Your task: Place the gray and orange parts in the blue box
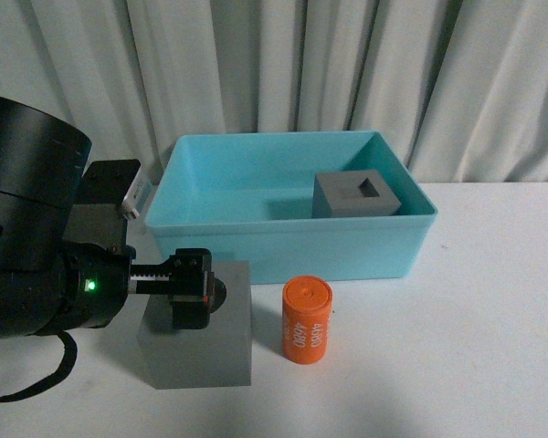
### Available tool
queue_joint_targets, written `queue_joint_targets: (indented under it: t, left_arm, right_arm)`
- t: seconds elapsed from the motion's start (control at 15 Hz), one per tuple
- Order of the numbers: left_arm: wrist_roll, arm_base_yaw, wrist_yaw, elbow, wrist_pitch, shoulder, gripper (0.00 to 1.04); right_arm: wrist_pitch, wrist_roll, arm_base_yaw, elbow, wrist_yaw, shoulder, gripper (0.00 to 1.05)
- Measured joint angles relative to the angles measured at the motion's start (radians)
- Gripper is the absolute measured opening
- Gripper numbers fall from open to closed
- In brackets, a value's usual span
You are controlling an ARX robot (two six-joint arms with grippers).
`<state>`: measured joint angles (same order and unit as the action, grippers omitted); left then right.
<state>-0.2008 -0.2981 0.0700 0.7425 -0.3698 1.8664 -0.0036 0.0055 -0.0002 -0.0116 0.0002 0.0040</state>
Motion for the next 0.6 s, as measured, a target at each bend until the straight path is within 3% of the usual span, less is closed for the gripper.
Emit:
queue_joint_targets:
  t: [0.2, 0.53, 0.6]
  left_arm:
    - [0.019, 0.000, -0.014, -0.005, -0.008, 0.007, 0.98]
    - [0.026, -0.022, -0.030, 0.008, 0.004, 0.007, 0.38]
    - [0.026, -0.024, -0.040, 0.011, 0.008, 0.006, 0.30]
  right_arm:
    - [0.000, 0.000, 0.000, 0.000, 0.000, 0.000, 0.98]
    - [0.000, 0.000, 0.000, 0.000, 0.000, 0.000, 0.98]
    - [0.000, 0.000, 0.000, 0.000, 0.000, 0.000, 0.98]
